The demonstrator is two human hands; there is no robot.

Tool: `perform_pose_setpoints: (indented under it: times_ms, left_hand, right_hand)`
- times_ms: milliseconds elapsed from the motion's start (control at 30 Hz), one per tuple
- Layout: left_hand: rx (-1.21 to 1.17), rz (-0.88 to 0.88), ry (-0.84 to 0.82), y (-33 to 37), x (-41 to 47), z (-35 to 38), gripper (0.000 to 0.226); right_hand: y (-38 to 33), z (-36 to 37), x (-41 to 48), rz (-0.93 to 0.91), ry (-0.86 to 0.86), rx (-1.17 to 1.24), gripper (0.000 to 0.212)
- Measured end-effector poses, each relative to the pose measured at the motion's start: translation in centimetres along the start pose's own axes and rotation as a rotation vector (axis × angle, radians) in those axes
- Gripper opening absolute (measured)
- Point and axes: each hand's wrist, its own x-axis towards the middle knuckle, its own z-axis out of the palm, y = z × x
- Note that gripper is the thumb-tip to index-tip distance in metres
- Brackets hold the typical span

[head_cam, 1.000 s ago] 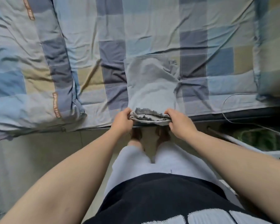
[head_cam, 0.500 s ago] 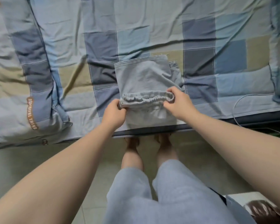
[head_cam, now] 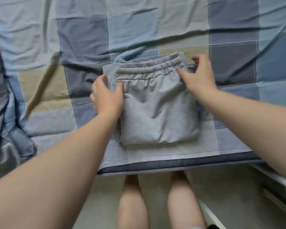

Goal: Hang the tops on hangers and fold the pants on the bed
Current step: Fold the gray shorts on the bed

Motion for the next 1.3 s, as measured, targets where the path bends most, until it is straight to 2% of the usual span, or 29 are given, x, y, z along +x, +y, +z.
perform_pose_setpoints:
  times_ms: [100, 167, 233, 400, 467, 600, 667, 767, 900, 1100, 1200, 1300]
  left_hand:
    - [-0.09, -0.069, 0.048, -2.0, -2.6, 1.5, 0.086]
    - [-0.188, -0.117, 0.0, -2.9, -4.0, 2.1, 0.095]
    - [-0.243, -0.18, -0.094, -3.3, -5.3, 2.5, 0.09]
    - [-0.223, -0.26, -0.267, -2.8, -6.6, 1.8, 0.06]
    - [-0.226, -0.273, -0.335, -2.0, -6.7, 1.0, 0.052]
    - [-0.206, -0.36, -0.431, -0.5, -7.3, -1.6, 0.051]
    - [-0.196, -0.405, -0.484, 0.2, -8.2, -3.4, 0.049]
    - [-0.185, -0.422, -0.56, 1.3, -10.2, -6.7, 0.04]
    - [-0.126, -0.408, -0.709, 2.8, -13.9, -12.9, 0.05]
    - [-0.125, -0.313, -0.81, 4.8, -20.1, -22.1, 0.049]
    - [-0.121, -0.2, -0.847, 6.1, -22.8, -25.2, 0.046]
    - [-0.049, 0.005, -0.882, 7.9, -25.8, -27.3, 0.047]
  right_hand:
    - [3.6, 0.8, -2.5, 0.1, 0.087, -0.066, 0.075]
    - [5.3, 1.2, -4.0, 0.186, 0.088, -0.008, 0.085]
    - [6.3, 1.4, -5.2, 0.24, -0.006, 0.076, 0.09]
    - [5.7, 1.1, -5.7, 0.365, -0.3, 0.267, 0.093]
    - [4.9, 0.5, -5.5, 0.466, -0.406, 0.329, 0.078]
    - [3.0, -2.3, -6.2, 0.797, -0.712, 0.366, 0.032]
    - [2.3, -4.0, -7.3, 0.835, -0.733, 0.38, 0.023]
    - [0.7, -7.2, -10.4, 0.838, -0.653, 0.438, 0.026]
    - [-2.2, -11.9, -17.6, 0.888, -0.53, 0.554, 0.03]
    - [-6.8, -17.1, -30.8, 0.842, -0.347, 0.829, 0.012]
    - [-8.2, -19.5, -36.8, 0.762, -0.173, 0.972, 0.023]
    - [-8.7, -21.6, -42.8, 0.676, 0.039, 1.093, 0.025]
